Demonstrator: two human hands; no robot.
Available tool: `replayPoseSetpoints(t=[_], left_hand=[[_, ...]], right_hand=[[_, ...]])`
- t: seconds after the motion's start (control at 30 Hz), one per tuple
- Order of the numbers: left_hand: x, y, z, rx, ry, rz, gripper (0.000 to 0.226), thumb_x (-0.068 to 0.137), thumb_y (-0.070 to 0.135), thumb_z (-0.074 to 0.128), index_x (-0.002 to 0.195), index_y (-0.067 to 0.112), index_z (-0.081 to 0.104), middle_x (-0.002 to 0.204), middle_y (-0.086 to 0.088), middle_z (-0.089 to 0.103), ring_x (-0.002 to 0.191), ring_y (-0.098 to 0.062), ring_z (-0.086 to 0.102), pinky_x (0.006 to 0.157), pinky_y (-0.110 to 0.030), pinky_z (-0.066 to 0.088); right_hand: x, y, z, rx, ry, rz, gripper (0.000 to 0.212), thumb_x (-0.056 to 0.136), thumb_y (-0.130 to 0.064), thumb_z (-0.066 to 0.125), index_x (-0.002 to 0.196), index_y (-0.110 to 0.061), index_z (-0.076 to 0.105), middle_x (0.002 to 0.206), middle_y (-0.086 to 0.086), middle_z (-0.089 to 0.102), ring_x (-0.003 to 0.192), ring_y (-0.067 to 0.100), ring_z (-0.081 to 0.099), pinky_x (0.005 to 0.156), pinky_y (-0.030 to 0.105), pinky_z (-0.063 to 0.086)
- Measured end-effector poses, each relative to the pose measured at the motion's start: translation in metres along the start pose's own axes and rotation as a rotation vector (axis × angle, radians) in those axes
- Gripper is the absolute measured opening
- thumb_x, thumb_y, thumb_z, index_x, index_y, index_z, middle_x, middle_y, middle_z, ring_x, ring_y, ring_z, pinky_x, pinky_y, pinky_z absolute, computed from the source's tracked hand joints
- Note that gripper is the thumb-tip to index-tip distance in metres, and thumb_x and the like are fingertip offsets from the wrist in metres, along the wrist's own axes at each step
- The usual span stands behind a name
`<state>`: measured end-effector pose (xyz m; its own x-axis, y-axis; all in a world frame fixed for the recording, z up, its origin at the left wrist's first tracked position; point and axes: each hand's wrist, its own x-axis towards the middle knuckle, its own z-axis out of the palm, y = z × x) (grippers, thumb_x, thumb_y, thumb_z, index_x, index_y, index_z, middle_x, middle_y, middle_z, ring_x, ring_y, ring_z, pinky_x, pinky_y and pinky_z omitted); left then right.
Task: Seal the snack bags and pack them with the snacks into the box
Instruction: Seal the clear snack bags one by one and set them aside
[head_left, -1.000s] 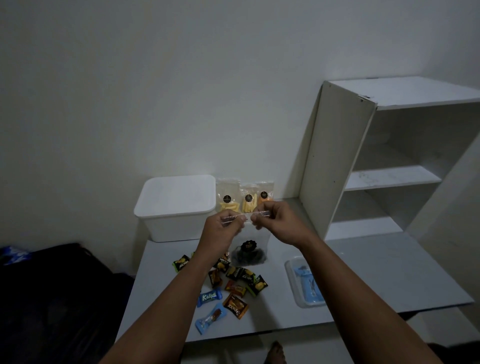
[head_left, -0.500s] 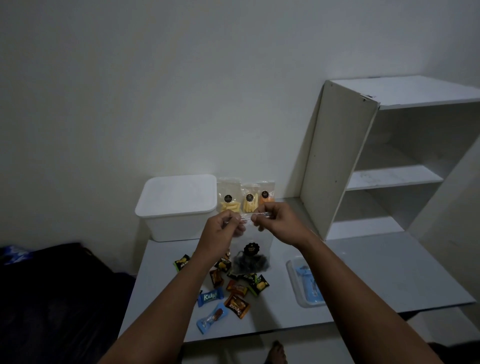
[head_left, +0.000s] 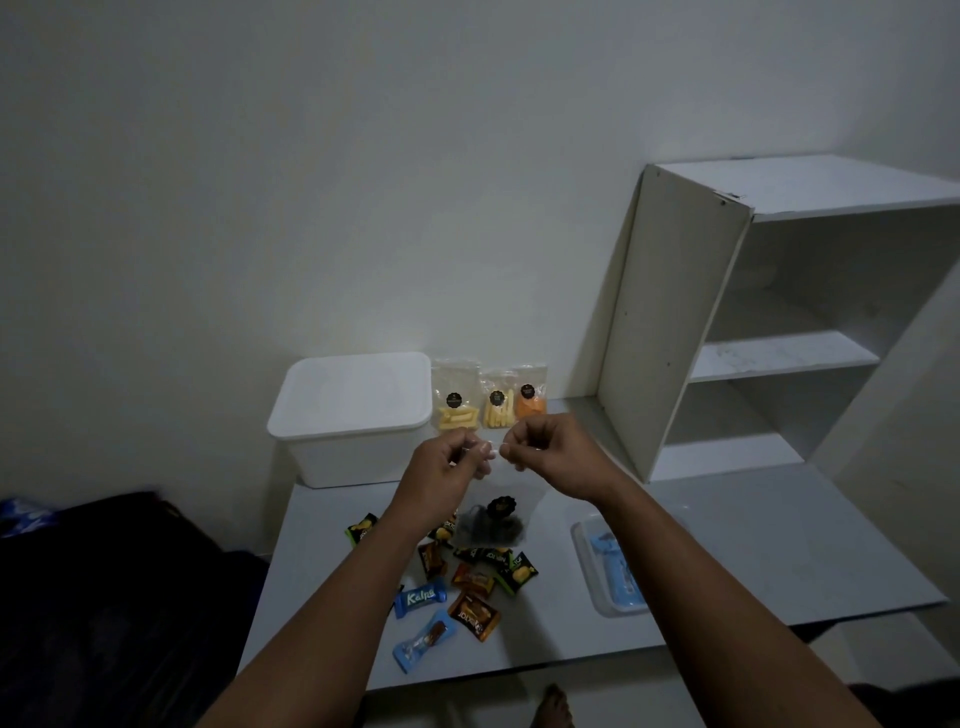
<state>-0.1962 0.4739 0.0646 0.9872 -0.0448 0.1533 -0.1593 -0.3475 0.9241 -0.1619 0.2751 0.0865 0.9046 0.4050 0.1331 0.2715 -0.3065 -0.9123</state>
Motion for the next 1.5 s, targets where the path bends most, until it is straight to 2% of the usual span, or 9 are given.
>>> replayPoseSetpoints(t=[0.13,0.27,0.4,0.5,0.7,0.9,1.33,1.43,1.5], left_hand=[[-0.003,0.003,-0.003,0.059,-0.008,0.019,0.018,0.099,0.022,0.062,0.082,0.023,0.068,0.078,0.002,0.074,0.072,-0.006,0.071,0.074,-0.029,0.056],[-0.004,0.000,-0.005,0.021,0.005,-0.001,0.018,0.099,0.024,0.062,0.084,0.024,0.071,0.077,0.001,0.073,0.073,-0.011,0.071,0.076,-0.033,0.058],[-0.006,-0.004,-0.005,-0.111,0.097,-0.082,0.017,0.100,0.021,0.062,0.090,0.016,0.075,0.078,-0.004,0.075,0.074,-0.011,0.071,0.075,-0.027,0.058],[-0.009,-0.004,-0.007,-0.129,0.068,-0.101,0.019,0.100,0.020,0.061,0.092,0.014,0.076,0.081,-0.003,0.077,0.079,-0.012,0.073,0.077,-0.025,0.059],[-0.007,0.000,-0.013,-0.039,0.057,-0.034,0.026,0.104,0.017,0.053,0.088,0.016,0.073,0.082,0.000,0.075,0.076,-0.007,0.071,0.072,-0.017,0.055],[-0.010,0.000,-0.012,-0.114,0.115,-0.037,0.028,0.104,0.015,0.053,0.082,0.017,0.070,0.076,-0.002,0.069,0.069,-0.001,0.064,0.069,-0.016,0.054],[-0.010,-0.008,-0.017,-0.144,0.147,-0.108,0.024,0.103,0.018,0.055,0.089,0.013,0.073,0.081,-0.003,0.072,0.078,-0.010,0.069,0.071,-0.017,0.054],[-0.011,-0.007,-0.017,-0.047,0.319,-0.091,0.008,0.097,0.025,0.065,0.101,0.022,0.071,0.088,0.005,0.071,0.080,-0.006,0.065,0.072,-0.020,0.051],[-0.011,-0.003,-0.018,-0.012,0.506,-0.087,0.014,0.092,0.028,0.070,0.102,0.022,0.062,0.088,0.005,0.066,0.081,-0.007,0.062,0.070,-0.021,0.050]], right_hand=[[0.000,0.005,0.003,-0.034,-0.010,0.009,0.012,0.095,-0.016,0.073,0.082,-0.017,0.072,0.075,0.000,0.070,0.069,0.010,0.064,0.071,0.033,0.057],[0.000,0.005,0.006,0.029,0.024,0.013,0.009,0.092,-0.015,0.075,0.084,-0.013,0.076,0.084,0.009,0.075,0.073,0.013,0.067,0.073,0.031,0.059],[-0.002,0.007,0.000,0.081,0.042,0.043,0.009,0.093,-0.015,0.074,0.085,-0.017,0.077,0.082,0.004,0.076,0.073,0.014,0.069,0.076,0.031,0.059],[-0.003,0.013,0.000,0.064,0.049,0.044,0.012,0.094,-0.014,0.073,0.083,-0.017,0.074,0.079,0.002,0.073,0.070,0.015,0.068,0.074,0.034,0.058],[-0.007,0.015,0.002,0.165,0.116,0.110,0.008,0.093,-0.017,0.075,0.094,-0.009,0.076,0.082,0.006,0.075,0.069,0.011,0.069,0.068,0.023,0.055],[-0.011,0.022,-0.006,0.293,0.084,0.170,0.011,0.095,-0.014,0.072,0.098,-0.005,0.075,0.090,0.011,0.076,0.080,0.018,0.072,0.082,0.040,0.054],[-0.011,0.020,-0.003,0.222,0.050,0.173,0.015,0.092,-0.014,0.076,0.096,0.000,0.077,0.091,0.013,0.079,0.079,0.019,0.070,0.081,0.038,0.055],[-0.009,0.017,0.000,0.197,0.077,0.188,0.014,0.093,-0.017,0.075,0.097,-0.004,0.079,0.091,0.009,0.080,0.078,0.016,0.071,0.077,0.033,0.055],[-0.008,0.016,0.004,0.190,0.092,0.185,0.014,0.094,-0.017,0.074,0.097,-0.004,0.078,0.091,0.009,0.080,0.078,0.017,0.072,0.078,0.035,0.055]])
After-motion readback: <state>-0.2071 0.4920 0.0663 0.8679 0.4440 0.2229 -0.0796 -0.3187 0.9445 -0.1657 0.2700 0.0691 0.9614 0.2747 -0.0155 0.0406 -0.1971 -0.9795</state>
